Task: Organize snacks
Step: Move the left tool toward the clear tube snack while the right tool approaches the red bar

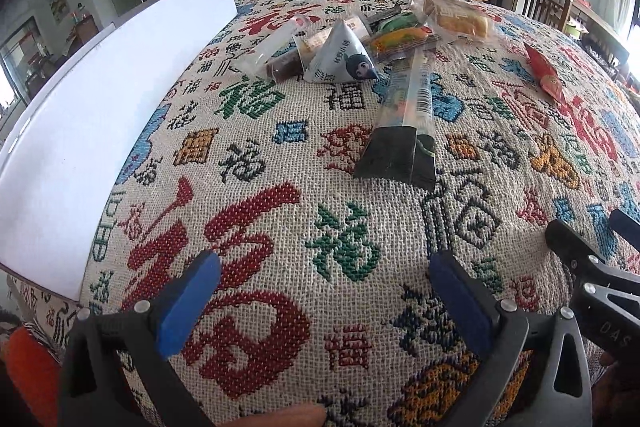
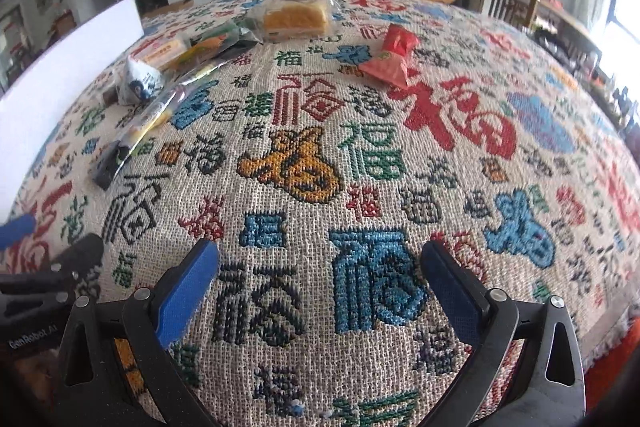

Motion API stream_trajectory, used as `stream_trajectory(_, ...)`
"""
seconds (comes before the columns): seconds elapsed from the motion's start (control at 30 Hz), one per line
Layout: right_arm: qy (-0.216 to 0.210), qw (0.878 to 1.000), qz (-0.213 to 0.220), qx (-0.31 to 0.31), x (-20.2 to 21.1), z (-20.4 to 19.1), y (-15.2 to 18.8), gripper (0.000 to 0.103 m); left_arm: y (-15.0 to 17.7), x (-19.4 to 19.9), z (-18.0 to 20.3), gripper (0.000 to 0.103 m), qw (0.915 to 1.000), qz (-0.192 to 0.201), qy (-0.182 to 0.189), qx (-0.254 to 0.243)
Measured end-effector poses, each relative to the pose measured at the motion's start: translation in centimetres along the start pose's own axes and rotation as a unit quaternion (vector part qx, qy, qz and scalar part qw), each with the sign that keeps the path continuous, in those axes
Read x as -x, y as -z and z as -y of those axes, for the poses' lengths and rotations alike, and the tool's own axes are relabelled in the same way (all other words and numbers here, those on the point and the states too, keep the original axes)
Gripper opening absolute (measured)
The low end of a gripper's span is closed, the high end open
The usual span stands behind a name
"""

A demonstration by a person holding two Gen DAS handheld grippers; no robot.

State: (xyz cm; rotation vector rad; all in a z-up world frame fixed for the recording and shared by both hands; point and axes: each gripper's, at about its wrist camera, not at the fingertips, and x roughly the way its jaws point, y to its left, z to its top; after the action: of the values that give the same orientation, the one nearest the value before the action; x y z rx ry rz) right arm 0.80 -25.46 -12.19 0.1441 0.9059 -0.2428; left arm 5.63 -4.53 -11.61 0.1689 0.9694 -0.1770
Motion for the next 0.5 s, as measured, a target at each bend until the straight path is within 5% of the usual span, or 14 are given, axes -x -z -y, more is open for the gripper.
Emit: stream_trajectory(0.5,0.005,1.000,0.012,0.006,0.22,-0.32,0.31,0.103,0.54,-0.18,-0.81,0.103,0.9994,-0.005,0.024,0.023)
